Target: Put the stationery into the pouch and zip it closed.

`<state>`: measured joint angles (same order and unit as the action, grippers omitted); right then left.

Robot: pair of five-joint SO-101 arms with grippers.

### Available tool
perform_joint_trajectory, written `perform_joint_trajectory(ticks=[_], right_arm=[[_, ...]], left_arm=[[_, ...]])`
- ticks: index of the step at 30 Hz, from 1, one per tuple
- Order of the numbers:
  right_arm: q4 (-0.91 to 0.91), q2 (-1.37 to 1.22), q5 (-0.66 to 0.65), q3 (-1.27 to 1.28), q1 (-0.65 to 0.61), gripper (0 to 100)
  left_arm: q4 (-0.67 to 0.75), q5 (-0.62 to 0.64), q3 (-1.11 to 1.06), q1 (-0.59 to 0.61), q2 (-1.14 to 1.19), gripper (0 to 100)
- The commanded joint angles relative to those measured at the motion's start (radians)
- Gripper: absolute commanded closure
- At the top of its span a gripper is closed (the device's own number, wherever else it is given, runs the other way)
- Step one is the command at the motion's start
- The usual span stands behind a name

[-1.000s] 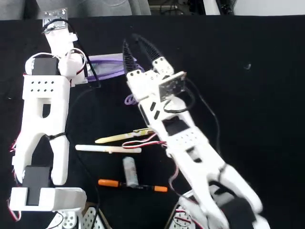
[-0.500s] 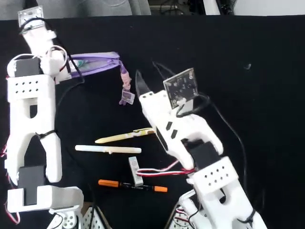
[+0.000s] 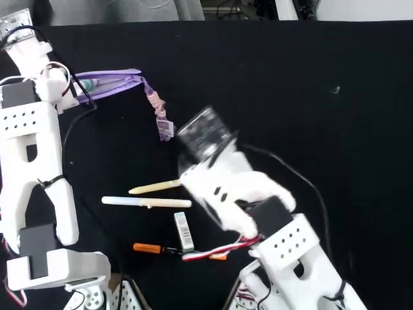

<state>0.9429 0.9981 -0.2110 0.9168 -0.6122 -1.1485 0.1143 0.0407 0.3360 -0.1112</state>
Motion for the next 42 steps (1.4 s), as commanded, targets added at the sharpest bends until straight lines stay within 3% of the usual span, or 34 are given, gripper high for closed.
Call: perform_joint_trajectory(ticks=[1, 13, 18, 23, 32, 38, 42], right_arm=[[0.052, -0.024, -0.078, -0.016, -0.097, 85.7], [0.166, -0.252, -0.132, -0.012, -0.269, 85.7], [0.176, -0.412, -0.121, -0.018, -0.264, 85.5], [0.170, -0.638, 0.040, -0.124, -0.269, 85.4], [0.172, -1.029, 0.051, -0.309, -0.265, 85.7], [0.172, -1.089, 0.046, -0.331, -0.265, 85.8], [0.206, -1.089, 0.044, -0.349, -0.264, 94.7]], left_arm=[[0.025, 0.006, 0.019, 0.016, -0.011, 97], [0.081, 0.008, 0.018, 0.093, -0.011, 97], [0.101, 0.008, 0.024, 0.139, -0.011, 97], [0.100, 0.008, 0.028, 0.134, -0.011, 97], [0.100, 0.008, 0.022, 0.134, -0.011, 97], [0.100, 0.008, 0.021, 0.134, -0.011, 97], [0.100, 0.008, 0.021, 0.133, -0.011, 97]])
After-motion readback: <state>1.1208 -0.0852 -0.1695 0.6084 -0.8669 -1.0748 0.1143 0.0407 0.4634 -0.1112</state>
